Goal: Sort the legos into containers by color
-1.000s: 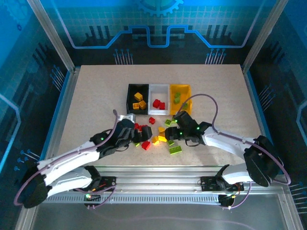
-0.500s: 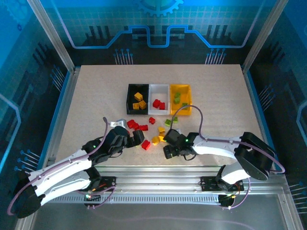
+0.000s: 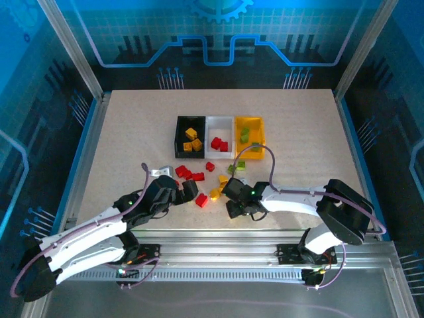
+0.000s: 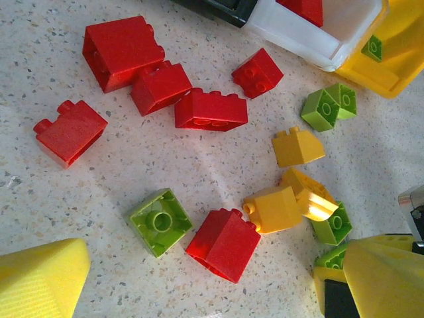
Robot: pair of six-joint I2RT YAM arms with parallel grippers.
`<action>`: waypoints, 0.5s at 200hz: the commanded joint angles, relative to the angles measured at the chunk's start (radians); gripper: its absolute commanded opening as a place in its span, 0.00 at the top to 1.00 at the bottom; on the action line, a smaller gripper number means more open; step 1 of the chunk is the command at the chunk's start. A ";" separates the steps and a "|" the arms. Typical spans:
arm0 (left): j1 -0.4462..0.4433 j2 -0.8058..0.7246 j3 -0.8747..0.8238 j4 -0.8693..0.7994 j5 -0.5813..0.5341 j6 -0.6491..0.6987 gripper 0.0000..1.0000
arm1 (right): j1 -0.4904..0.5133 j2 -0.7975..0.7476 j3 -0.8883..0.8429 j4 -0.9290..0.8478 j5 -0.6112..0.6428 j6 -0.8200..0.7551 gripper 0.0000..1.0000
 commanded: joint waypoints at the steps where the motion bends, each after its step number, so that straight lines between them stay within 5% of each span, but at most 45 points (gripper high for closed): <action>1: -0.002 -0.005 -0.013 -0.024 -0.024 -0.003 0.01 | -0.001 -0.021 0.006 -0.017 0.053 0.004 0.33; 54: 0.000 0.000 -0.016 -0.021 -0.025 -0.007 0.01 | -0.034 -0.236 0.002 -0.131 0.103 -0.015 0.37; 100: 0.001 0.008 -0.015 -0.025 -0.044 -0.021 0.01 | -0.281 -0.279 0.165 -0.082 0.012 -0.162 0.38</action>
